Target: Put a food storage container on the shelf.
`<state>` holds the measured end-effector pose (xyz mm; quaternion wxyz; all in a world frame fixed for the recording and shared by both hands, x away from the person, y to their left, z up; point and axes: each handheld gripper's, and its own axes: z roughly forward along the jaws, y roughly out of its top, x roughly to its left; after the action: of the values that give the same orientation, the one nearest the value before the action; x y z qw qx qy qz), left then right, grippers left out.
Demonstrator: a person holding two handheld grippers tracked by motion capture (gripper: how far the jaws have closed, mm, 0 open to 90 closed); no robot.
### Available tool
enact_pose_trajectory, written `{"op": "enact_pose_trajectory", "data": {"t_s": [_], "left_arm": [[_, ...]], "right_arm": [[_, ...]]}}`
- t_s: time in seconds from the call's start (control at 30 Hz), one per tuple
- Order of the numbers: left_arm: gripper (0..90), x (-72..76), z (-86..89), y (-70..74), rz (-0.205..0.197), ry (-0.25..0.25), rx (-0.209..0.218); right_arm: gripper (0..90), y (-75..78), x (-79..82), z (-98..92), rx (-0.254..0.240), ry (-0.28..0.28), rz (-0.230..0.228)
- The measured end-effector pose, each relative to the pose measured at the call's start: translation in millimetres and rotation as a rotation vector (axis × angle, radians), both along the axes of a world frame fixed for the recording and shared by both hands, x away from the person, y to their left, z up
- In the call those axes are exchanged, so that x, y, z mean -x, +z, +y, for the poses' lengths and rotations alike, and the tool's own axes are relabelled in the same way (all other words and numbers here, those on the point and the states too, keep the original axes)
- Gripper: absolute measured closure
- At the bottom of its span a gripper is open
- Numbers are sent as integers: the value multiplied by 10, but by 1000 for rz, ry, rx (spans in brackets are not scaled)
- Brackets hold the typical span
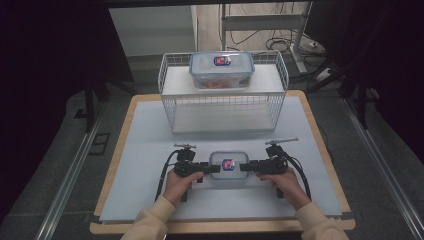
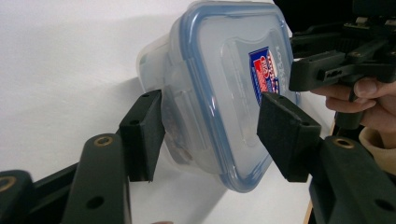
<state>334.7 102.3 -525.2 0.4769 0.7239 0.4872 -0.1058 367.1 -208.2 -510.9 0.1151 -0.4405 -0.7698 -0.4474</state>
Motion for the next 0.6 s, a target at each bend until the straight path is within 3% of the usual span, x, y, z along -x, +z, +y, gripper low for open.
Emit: {"op": "enact_pose_trajectory", "data": {"t_s": [0.3,0.6], "left_arm": [[465,120,2,25,-57,3,-18],[478,172,-8,43,-84,5,-22]], "right_arm": [[506,8,95,-25,-24,-11,-29],[523,26,161,-39,-31,-20,-36]]}}
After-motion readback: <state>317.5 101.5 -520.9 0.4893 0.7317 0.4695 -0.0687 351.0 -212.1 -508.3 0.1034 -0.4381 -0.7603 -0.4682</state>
